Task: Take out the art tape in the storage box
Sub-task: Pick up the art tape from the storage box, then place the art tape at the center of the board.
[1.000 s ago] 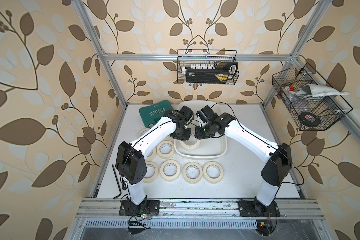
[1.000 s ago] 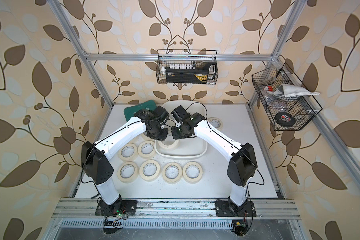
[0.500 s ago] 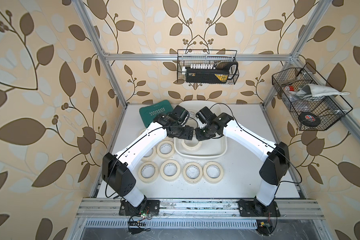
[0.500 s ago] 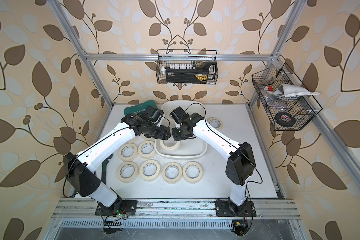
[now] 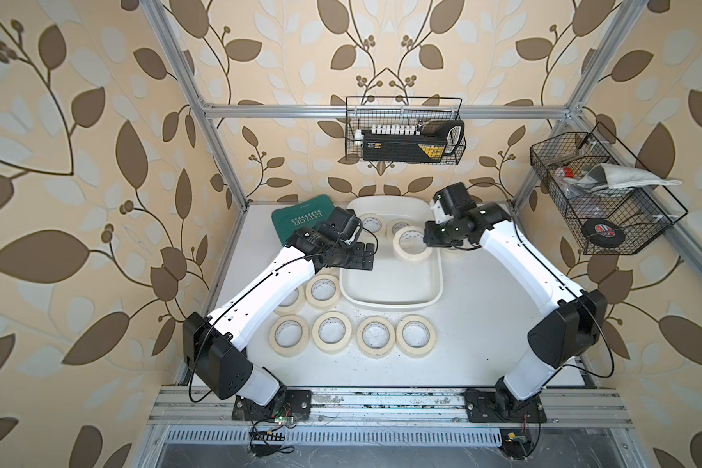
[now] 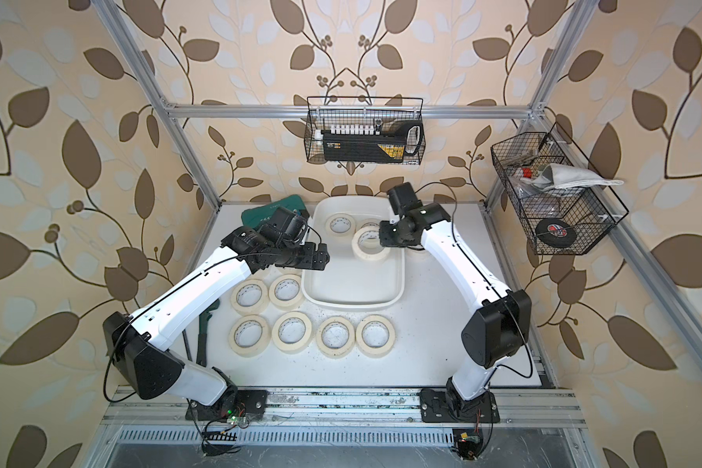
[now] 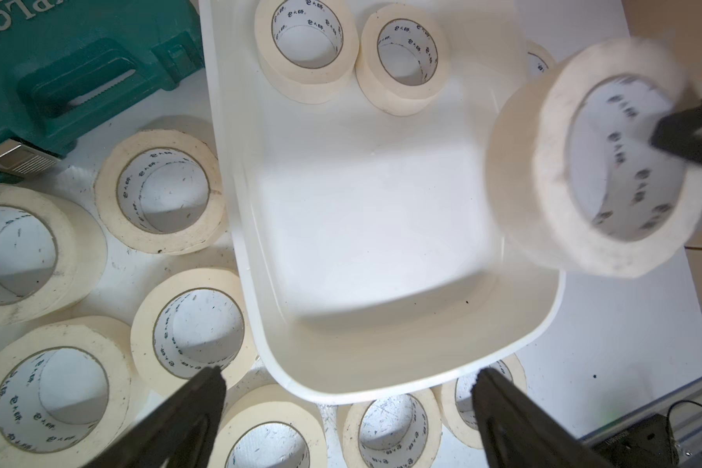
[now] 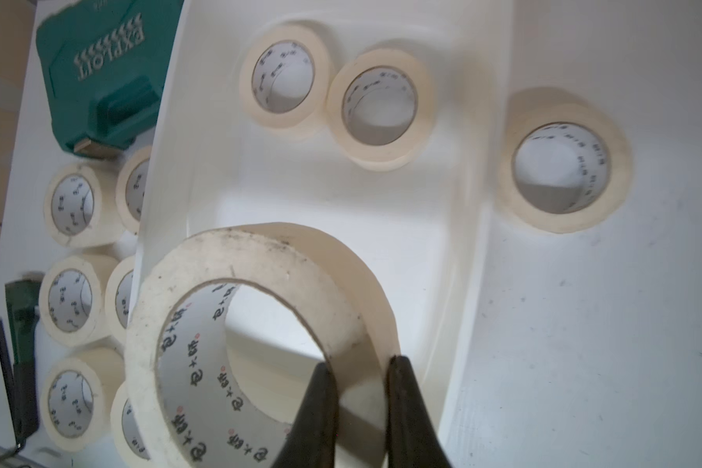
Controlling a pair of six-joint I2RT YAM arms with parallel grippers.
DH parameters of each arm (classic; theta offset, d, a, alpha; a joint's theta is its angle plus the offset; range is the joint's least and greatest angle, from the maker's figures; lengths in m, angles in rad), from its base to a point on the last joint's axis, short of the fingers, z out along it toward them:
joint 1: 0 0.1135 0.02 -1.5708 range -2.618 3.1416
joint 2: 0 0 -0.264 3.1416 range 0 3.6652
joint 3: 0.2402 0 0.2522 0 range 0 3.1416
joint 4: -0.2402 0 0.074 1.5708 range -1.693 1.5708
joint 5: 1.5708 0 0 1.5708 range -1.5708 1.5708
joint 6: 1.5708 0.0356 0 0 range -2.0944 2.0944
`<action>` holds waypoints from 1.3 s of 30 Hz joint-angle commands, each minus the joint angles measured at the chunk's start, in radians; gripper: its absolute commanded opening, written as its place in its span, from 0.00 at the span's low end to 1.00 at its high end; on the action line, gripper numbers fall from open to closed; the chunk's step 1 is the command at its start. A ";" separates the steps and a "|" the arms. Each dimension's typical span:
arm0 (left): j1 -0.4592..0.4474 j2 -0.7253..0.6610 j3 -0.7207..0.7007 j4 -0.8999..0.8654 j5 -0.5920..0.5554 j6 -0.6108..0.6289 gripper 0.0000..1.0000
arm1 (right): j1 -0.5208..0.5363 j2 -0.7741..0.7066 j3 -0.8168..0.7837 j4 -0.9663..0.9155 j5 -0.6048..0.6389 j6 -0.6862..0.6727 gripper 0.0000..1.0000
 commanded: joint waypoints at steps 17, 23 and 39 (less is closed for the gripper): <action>0.012 -0.017 -0.023 0.020 0.014 -0.032 0.99 | -0.472 -0.031 -0.318 0.360 0.023 0.136 0.00; 0.012 -0.015 -0.026 0.021 0.022 -0.035 0.99 | -0.520 0.060 -0.330 0.446 0.043 0.152 0.00; 0.012 0.005 -0.029 0.017 0.032 -0.035 0.99 | -0.572 0.285 -0.232 0.511 0.027 0.162 0.00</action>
